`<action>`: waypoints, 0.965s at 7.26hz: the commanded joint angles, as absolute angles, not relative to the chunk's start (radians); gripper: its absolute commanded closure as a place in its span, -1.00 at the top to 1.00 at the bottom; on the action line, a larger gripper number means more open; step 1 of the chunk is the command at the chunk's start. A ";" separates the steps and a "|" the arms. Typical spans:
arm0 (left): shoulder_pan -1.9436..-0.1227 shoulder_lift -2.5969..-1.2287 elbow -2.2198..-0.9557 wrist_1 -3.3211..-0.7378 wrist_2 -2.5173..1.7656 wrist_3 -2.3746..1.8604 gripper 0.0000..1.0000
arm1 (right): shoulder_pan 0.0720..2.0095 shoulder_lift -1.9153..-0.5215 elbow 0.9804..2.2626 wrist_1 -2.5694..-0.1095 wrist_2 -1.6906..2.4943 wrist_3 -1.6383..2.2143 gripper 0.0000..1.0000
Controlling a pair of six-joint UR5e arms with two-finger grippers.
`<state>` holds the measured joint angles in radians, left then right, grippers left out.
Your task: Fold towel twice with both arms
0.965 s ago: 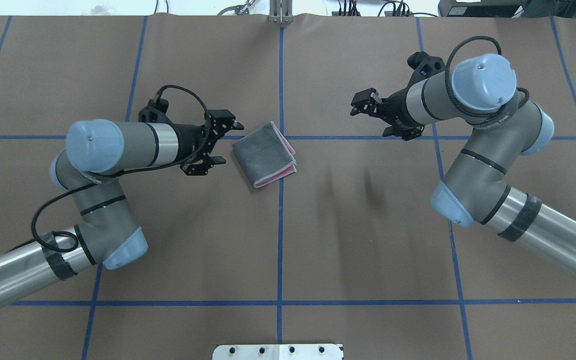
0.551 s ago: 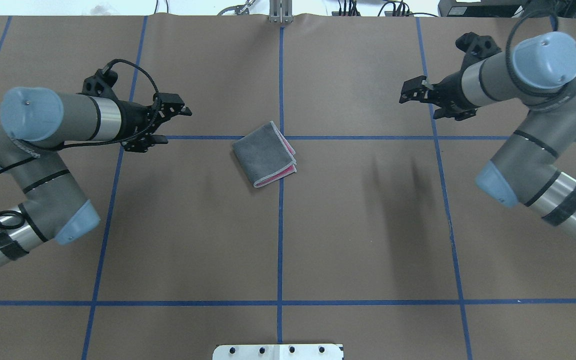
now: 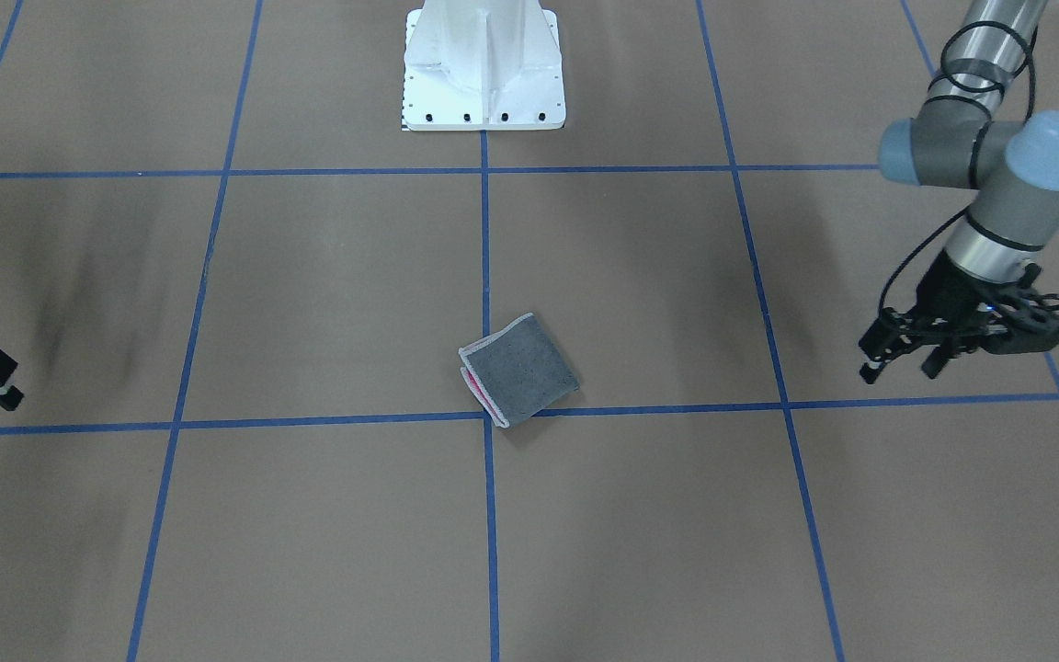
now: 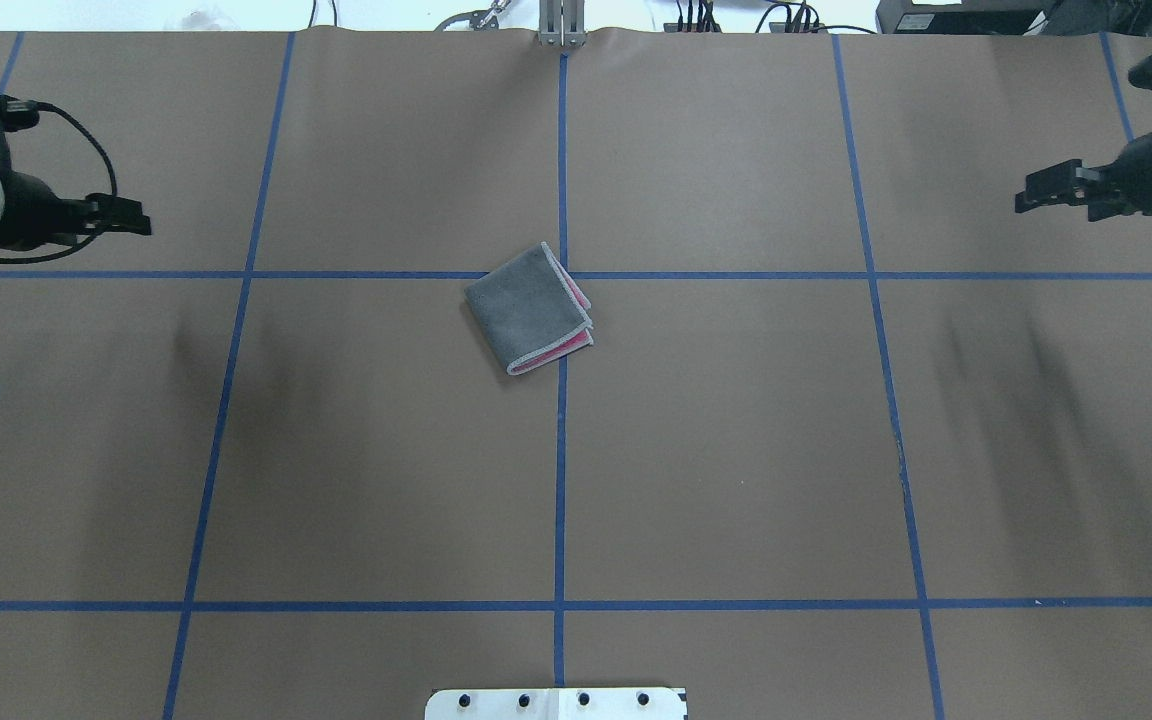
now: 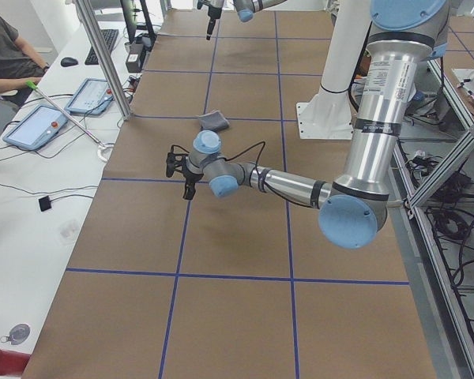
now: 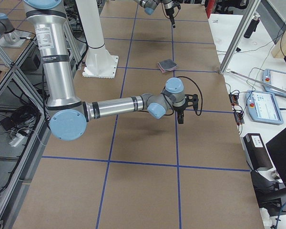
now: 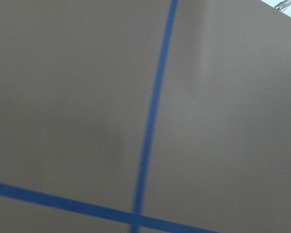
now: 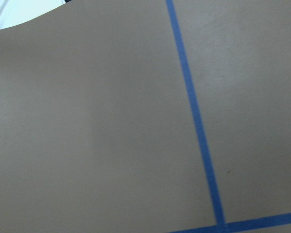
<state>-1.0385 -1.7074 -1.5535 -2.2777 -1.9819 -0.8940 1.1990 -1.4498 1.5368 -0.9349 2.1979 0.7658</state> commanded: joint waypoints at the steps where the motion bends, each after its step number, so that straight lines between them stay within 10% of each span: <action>1: -1.173 -1.643 -1.577 -2.043 -2.085 -0.475 1.00 | 1.328 -1.508 1.432 -0.969 2.319 0.504 1.00; 7: -1.475 -1.632 -1.658 -1.524 -2.461 -0.140 1.00 | 1.451 -1.459 1.436 -1.422 2.377 0.169 1.00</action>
<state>-1.4523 -1.6360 -1.6474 -1.5860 -2.4077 -0.1473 1.4304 -1.4705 1.4312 -1.3694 2.3454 0.1767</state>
